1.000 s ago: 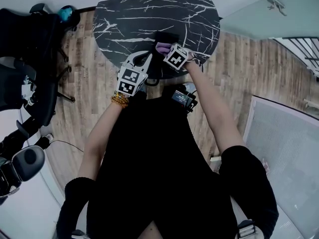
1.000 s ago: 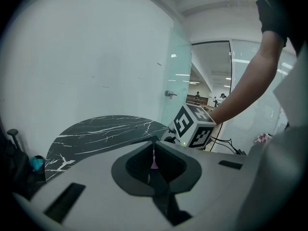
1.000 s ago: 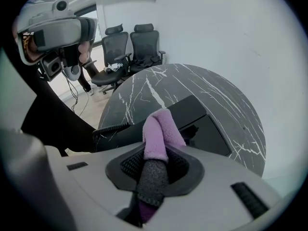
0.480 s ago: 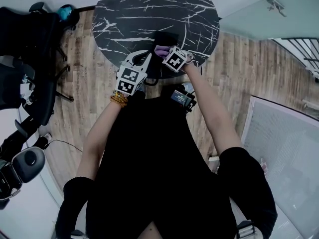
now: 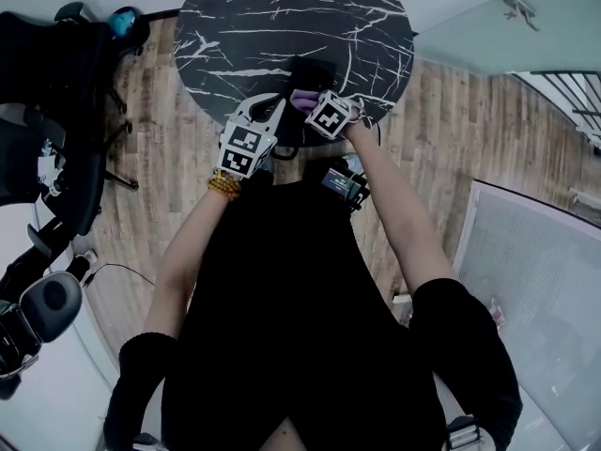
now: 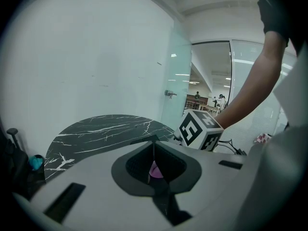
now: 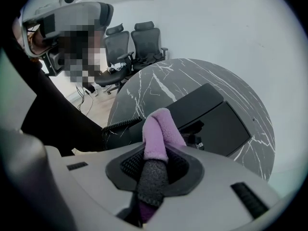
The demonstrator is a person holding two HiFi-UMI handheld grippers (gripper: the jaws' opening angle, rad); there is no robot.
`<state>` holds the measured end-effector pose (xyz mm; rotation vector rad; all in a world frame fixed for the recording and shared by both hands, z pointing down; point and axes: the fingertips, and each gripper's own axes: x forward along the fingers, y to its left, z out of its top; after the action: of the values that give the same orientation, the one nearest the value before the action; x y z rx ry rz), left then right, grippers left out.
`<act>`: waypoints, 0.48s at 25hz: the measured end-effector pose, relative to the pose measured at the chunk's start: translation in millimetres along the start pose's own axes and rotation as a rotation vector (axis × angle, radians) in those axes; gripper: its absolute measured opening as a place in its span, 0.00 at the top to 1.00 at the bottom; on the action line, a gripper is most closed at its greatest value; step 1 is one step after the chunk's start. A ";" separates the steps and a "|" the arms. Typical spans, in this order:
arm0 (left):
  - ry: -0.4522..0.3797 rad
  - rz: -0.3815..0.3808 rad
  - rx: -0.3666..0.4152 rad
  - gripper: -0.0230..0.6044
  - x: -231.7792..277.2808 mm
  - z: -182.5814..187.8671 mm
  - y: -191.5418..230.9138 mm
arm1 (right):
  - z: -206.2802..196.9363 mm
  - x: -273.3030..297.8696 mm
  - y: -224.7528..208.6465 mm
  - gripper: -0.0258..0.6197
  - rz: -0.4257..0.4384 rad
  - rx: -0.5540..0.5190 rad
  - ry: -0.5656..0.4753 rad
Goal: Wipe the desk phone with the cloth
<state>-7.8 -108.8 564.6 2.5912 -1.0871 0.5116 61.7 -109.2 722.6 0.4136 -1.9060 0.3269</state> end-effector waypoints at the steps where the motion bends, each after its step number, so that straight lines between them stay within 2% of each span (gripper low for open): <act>1: -0.001 -0.001 0.000 0.93 0.2 0.1 -0.1 | -1.2 0.8 1.6 0.83 0.005 0.002 0.004; 12: 0.008 -0.014 -0.001 0.93 0.3 -2.7 -4.8 | -8.0 5.0 15.5 0.83 0.029 0.007 0.012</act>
<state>-4.7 -104.7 566.6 2.5916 -1.0663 0.5171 60.0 -92.6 729.6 0.3885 -1.9014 0.3546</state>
